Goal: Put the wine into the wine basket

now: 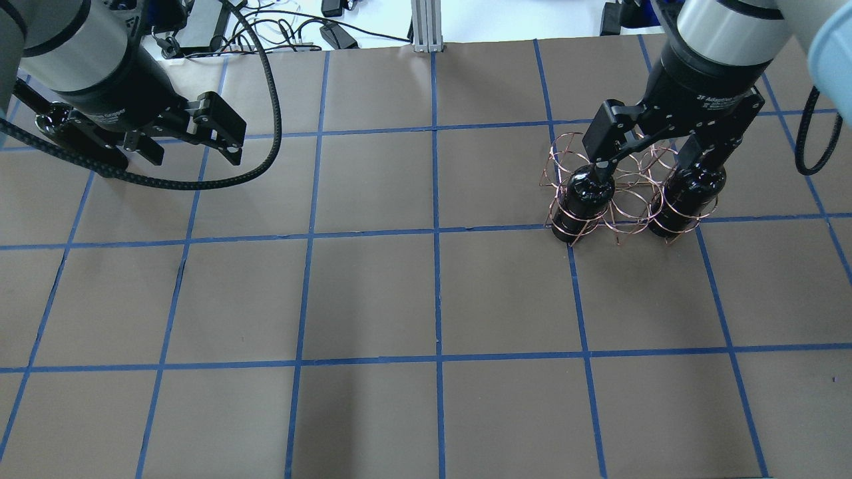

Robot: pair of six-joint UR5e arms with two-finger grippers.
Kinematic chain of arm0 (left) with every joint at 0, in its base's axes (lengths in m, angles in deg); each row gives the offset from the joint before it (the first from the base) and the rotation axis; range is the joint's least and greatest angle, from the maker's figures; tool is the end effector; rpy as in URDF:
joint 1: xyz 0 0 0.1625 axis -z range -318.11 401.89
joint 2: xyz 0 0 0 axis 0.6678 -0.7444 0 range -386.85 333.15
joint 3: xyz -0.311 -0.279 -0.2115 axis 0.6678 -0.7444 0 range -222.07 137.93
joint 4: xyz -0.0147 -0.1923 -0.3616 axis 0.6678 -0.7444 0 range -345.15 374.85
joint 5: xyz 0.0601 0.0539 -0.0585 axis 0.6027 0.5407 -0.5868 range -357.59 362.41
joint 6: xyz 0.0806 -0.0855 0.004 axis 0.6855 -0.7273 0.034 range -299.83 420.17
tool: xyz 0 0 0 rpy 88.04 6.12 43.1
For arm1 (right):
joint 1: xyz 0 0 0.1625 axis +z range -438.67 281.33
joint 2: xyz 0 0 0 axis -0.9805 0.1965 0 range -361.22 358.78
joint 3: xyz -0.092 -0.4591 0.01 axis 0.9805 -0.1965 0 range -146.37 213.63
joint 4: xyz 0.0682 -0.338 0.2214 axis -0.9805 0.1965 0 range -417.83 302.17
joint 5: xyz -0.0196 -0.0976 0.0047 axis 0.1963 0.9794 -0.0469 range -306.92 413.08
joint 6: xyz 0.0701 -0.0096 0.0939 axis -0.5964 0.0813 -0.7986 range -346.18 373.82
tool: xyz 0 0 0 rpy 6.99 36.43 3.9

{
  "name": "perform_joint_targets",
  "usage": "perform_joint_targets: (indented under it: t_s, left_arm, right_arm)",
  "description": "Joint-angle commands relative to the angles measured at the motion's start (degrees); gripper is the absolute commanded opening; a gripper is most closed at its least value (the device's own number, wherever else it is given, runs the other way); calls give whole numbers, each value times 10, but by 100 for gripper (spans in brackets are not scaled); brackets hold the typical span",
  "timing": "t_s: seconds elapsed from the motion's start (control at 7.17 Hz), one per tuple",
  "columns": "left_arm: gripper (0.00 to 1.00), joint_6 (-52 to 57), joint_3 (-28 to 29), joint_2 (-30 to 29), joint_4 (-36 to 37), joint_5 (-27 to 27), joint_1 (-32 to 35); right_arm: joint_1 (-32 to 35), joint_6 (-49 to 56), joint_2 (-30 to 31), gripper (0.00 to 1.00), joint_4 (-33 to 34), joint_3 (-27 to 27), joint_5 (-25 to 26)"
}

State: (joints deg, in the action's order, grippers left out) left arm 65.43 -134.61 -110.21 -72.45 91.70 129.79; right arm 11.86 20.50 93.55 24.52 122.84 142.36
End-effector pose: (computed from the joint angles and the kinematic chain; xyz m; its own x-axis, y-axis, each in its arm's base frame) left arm -0.1183 -0.4500 0.5505 -0.9984 0.0559 0.0014 0.0553 0.9914 -0.1189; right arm 0.1388 -0.4408 0.5456 -0.9920 -0.1248 -0.0167 -0.1253 0.9915 0.0346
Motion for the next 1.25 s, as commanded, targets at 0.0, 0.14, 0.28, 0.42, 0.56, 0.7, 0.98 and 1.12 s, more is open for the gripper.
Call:
perform_joint_targets:
  t_s: [0.0, 0.14, 0.28, 0.42, 0.56, 0.7, 0.98, 1.12]
  left_arm:
    - [100, 0, 0, 0, 0, 0, 0]
    - [100, 0, 0, 0, -1, -1, -1]
    - [100, -1, 0, 0, 0, -1, 0]
    - [100, -1, 0, -1, -2, -1, -1]
    - [100, 1, -1, -2, -9, -6, -2]
    - [100, 1, 0, -1, -9, -7, -1]
    - [100, 3, 1, -1, -9, 0, -6]
    - [100, 4, 1, -1, -9, -1, -9]
  right_arm:
    - [0, 0, 0, 100, 0, 0, 0]
    - [0, 0, 0, 100, 0, 0, -1]
    - [0, 1, 0, 100, 0, 0, 0]
    - [0, 1, 0, 100, 0, 0, -1]
    - [-1, 0, 0, 100, 3, 0, -2]
    - [-1, 1, -3, 100, 2, 0, -1]
    - [-1, 12, -1, 100, 4, 0, 9]
    - [0, 12, -5, 100, -1, 0, 5]
